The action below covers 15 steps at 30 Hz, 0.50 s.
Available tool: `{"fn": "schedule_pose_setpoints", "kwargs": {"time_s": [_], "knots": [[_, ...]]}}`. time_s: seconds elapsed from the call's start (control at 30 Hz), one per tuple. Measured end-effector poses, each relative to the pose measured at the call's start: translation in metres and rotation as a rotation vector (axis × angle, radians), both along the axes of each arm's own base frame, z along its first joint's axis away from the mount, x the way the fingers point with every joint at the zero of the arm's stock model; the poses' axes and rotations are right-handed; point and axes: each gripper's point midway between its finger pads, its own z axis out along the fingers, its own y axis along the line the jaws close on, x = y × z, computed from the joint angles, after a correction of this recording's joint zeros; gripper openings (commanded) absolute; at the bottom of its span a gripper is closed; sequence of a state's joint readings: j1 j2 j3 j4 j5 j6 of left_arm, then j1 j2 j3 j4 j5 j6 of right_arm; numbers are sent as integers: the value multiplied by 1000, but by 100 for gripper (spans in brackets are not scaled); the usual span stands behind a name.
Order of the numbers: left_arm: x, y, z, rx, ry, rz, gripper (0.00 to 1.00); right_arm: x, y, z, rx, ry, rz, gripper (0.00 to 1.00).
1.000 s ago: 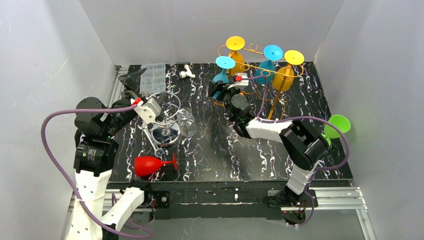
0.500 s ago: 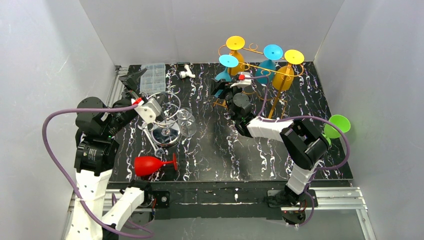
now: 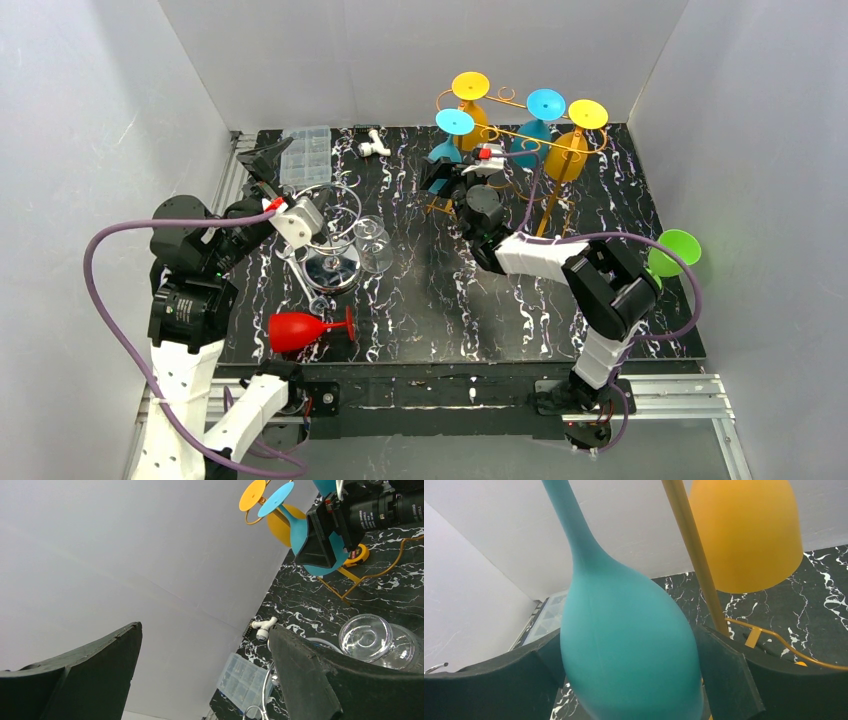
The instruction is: Place the wine glass upside down on the wine glass rack
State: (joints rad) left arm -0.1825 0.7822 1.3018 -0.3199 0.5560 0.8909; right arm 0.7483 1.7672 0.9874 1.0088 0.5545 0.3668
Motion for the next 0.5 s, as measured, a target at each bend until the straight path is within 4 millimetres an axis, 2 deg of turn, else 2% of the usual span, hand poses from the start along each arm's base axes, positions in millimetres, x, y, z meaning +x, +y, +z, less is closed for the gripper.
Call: {"fn": "schedule_pose_setpoints", "kwargs": {"time_s": [0.17, 0.27, 0.37, 0.5], "knots": [[1, 0, -1, 0, 4, 3, 98, -4, -4, 8, -3, 4, 2, 98], [1, 1, -1, 0, 5, 6, 98, -14, -7, 18, -5, 3, 17, 98], [1, 1, -2, 1, 12, 7, 98, -29, -11, 25, -22, 20, 36, 98], [0, 2, -2, 3, 24, 10, 98, -64, -16, 25, -58, 58, 75, 98]]}}
